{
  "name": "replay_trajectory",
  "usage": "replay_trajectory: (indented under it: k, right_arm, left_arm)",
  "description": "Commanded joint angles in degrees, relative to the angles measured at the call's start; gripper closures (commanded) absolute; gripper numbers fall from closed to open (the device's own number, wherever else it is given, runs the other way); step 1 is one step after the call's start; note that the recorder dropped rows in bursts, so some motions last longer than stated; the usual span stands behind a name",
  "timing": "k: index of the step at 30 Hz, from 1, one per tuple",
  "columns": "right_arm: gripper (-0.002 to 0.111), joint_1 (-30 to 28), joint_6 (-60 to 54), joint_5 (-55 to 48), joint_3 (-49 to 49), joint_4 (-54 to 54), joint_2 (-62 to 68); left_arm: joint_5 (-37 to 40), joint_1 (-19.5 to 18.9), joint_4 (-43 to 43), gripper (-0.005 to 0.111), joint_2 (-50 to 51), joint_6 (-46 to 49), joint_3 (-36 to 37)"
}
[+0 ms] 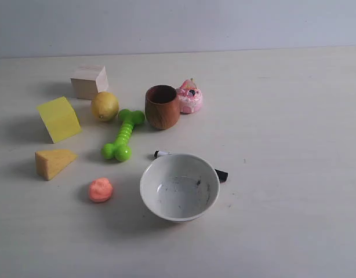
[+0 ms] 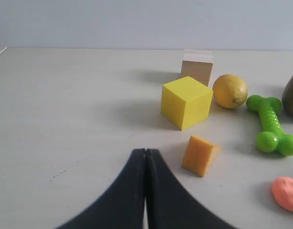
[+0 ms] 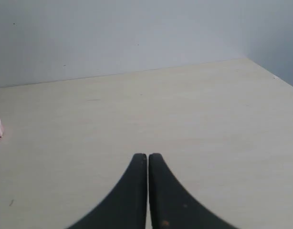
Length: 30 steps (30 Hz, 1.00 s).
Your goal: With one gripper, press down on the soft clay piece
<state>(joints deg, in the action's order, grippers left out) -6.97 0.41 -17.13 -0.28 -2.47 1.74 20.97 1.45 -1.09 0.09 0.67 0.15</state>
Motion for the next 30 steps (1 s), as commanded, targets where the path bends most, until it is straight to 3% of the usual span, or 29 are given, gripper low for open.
replay_trajectory:
  k: [1, 14, 17, 25, 30]
  right_arm:
    - [0.106, -0.31, -0.41, 0.75, 0.28, -0.2, -0.38]
    - [0.106, -0.31, -0.41, 0.75, 0.28, -0.2, -0.38]
    - [0.106, -0.31, -0.41, 0.75, 0.28, -0.2, -0.38]
    - [0.106, -0.31, -0.41, 0.75, 0.28, -0.2, -0.38]
    - [0.106, -0.31, -0.41, 0.75, 0.28, -0.2, -0.38]
  left_arm:
    - [-0.64, 0.31, -0.19, 0.107, -0.09, 0.01, -0.15]
    - [-1.14, 0.31, -0.09, 0.107, -0.09, 0.57, -0.15]
    - [-4.79, 0.31, -0.59, 0.107, -0.09, 0.57, -0.15]
    - [-23.37, 0.31, -0.59, 0.107, -0.09, 3.32, -0.15]
    - [-24.57, 0.31, -0.59, 0.107, -0.09, 3.76, -0.15]
